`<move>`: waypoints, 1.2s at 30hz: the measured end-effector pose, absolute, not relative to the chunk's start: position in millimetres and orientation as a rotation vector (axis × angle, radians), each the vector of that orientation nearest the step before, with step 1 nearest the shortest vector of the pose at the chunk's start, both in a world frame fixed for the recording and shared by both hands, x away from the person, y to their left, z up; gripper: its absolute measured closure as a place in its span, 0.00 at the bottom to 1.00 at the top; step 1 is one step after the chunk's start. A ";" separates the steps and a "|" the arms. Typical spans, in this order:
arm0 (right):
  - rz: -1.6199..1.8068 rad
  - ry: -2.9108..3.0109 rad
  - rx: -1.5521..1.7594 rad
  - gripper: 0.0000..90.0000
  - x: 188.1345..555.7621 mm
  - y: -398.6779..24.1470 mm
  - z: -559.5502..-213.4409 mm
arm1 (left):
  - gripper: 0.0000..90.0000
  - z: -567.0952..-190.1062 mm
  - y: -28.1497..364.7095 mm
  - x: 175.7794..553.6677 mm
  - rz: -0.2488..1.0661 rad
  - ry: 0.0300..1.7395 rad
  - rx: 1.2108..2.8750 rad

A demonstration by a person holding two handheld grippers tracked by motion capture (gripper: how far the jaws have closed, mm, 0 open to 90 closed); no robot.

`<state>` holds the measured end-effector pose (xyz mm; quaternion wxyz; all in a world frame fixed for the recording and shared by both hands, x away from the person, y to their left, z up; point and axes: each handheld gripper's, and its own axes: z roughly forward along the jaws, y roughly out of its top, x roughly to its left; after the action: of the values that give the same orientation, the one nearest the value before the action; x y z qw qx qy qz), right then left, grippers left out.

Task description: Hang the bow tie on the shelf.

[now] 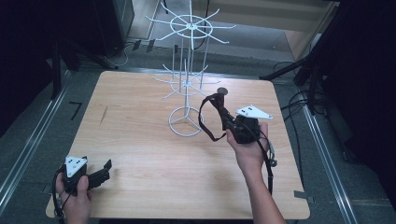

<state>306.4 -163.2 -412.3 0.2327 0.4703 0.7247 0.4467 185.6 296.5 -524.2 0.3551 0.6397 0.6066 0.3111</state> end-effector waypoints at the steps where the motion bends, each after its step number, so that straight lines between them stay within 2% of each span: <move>1: 1.219 1.998 1.290 0.93 307.1 -162.2 -413.6 | 0.16 -524.2 296.6 185.5 0.803 1.569 1.651; 15: 1.168 2.048 1.296 0.93 324.1 -141.4 -431.5 | 0.16 -524.3 296.7 185.6 0.800 1.570 1.648; 27: 1.191 2.056 1.306 0.93 339.8 -120.6 -432.1 | 0.16 -524.2 296.5 185.8 0.803 1.566 1.656; 36: 1.166 2.086 1.335 0.93 349.3 -103.9 -450.7 | 0.16 -524.4 296.1 185.9 0.806 1.564 1.656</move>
<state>349.3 -103.9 -450.7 0.2008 0.4778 0.7464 0.4174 185.9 296.1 -524.4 0.3547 0.6408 0.6053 0.3117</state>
